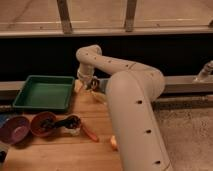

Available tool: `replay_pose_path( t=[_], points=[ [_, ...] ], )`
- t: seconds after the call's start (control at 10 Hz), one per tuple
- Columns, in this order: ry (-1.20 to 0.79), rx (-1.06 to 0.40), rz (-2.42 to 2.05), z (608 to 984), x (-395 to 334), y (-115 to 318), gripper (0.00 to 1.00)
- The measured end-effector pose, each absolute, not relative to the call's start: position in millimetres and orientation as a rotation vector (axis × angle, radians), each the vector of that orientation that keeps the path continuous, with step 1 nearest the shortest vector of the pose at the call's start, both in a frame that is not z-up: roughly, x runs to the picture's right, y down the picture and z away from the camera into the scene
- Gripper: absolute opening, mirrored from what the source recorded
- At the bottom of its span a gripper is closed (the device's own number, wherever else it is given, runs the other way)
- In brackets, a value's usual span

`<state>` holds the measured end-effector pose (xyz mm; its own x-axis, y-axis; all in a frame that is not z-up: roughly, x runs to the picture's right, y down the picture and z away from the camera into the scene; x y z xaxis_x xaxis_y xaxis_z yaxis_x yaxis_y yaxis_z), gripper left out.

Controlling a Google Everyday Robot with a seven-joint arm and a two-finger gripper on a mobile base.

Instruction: Stack cups on top of each other

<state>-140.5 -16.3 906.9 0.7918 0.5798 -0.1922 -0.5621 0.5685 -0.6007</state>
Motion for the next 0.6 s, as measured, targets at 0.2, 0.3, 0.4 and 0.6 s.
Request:
replay_pose_path(
  t=[0.2, 0.3, 0.4, 0.6],
  points=[
    [0.024, -0.668, 0.661, 917.2, -125.4, -21.4, 0.66],
    [0.040, -0.659, 0.665, 920.1, -119.0, -23.3, 0.66],
    [0.057, -0.652, 0.667, 922.8, -115.3, -25.4, 0.66],
    [0.083, -0.644, 0.676, 929.6, -109.2, -27.8, 0.66]
  ],
)
